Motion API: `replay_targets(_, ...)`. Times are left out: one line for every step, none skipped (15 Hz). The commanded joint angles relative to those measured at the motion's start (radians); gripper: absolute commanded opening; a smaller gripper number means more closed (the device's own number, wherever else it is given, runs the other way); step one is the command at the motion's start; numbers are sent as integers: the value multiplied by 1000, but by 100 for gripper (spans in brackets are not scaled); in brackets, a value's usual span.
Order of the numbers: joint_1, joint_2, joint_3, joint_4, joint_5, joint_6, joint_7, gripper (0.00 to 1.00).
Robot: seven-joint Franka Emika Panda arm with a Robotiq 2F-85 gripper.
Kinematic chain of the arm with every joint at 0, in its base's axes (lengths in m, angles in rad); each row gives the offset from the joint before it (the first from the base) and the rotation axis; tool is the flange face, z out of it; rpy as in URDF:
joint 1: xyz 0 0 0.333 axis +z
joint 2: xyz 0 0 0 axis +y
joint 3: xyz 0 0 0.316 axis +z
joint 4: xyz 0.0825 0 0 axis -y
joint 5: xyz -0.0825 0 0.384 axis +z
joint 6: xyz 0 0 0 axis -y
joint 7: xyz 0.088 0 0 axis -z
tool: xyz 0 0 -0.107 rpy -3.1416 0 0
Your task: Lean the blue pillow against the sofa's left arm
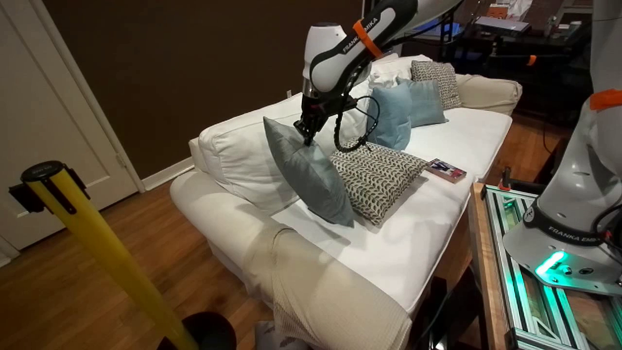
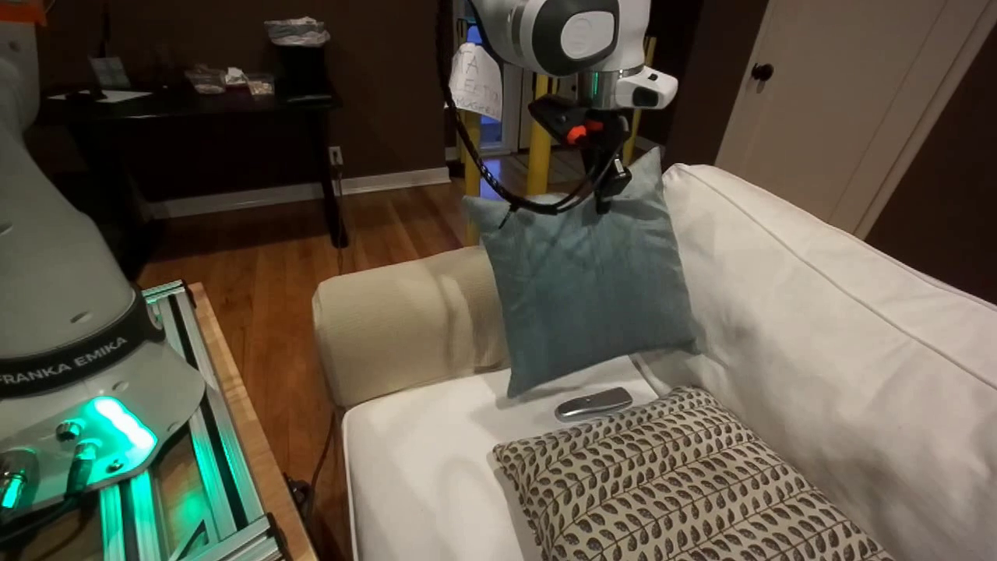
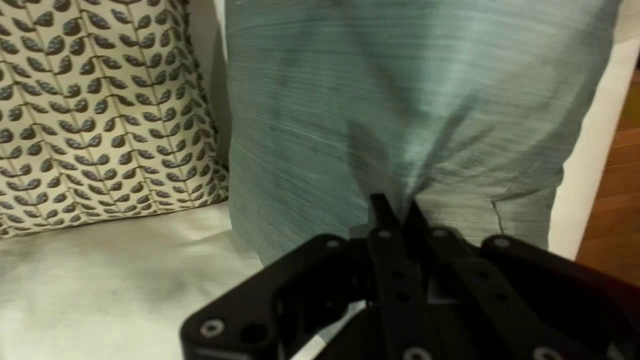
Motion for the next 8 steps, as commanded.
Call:
replay_targets(8, 16, 33, 13, 85, 18, -25, 2)
replay_targets(14, 41, 27, 25, 84, 26, -10, 2)
replay_targets(18, 57, 22, 32, 83, 26, -2, 2)
replay_targets(17, 73, 18, 39, 87, 21, 3, 2)
replay_targets(15, 90, 17, 44, 91, 18, 5, 2)
replay_targets(16, 108, 9, 51, 86, 19, 13, 2)
replay_targets(16, 132, 2, 60, 85, 39, 18, 2)
replay_targets(13, 154, -1, 69, 92, 68, 22, 2)
